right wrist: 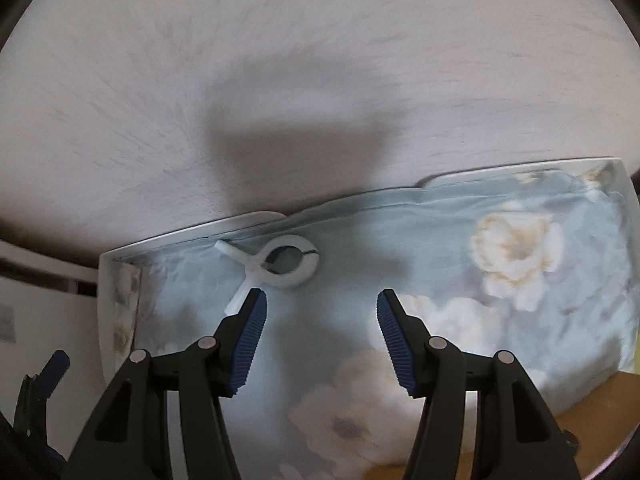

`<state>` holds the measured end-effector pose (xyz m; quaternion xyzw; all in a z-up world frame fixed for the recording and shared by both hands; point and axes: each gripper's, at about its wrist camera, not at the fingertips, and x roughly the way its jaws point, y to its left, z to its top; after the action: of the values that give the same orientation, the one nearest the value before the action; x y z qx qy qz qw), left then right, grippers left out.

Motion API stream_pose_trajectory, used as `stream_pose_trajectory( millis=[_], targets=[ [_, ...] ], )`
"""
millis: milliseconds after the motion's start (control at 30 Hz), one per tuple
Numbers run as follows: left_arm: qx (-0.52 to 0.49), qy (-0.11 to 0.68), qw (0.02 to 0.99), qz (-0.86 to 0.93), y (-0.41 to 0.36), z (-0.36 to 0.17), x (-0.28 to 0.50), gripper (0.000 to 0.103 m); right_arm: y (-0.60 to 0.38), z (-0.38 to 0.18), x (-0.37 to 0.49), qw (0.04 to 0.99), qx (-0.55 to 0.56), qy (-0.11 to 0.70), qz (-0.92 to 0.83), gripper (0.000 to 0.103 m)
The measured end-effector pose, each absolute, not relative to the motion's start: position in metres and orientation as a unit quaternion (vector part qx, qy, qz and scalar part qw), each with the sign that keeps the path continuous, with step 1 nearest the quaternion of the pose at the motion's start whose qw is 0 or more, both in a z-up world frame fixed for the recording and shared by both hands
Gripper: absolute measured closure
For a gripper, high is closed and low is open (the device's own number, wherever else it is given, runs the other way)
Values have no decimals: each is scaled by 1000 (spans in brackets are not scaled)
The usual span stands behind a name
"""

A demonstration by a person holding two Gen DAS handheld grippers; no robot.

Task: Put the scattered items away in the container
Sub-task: 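Move the right tool back over the tray to the white clip, then grasp the white plastic clip with the right gripper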

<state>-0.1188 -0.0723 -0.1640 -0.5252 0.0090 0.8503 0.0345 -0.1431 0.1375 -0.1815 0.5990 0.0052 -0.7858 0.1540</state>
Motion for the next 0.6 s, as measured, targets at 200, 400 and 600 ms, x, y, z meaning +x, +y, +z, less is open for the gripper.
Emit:
stream_pose_trajectory(
  millis=[200,400,600],
  targets=[
    [-532,-45,42,844,-89,-175,-128,1,122,-204,-152,131,592,51,-794,50],
    [-540,-59,44,838,-95,-183,-136,1,117,-218,-156,125,597,77,-789,50],
    [-545,-61,42,835,-94,-191,-143,1,117,-229,-157,126,603,91,-783,50]
  ],
)
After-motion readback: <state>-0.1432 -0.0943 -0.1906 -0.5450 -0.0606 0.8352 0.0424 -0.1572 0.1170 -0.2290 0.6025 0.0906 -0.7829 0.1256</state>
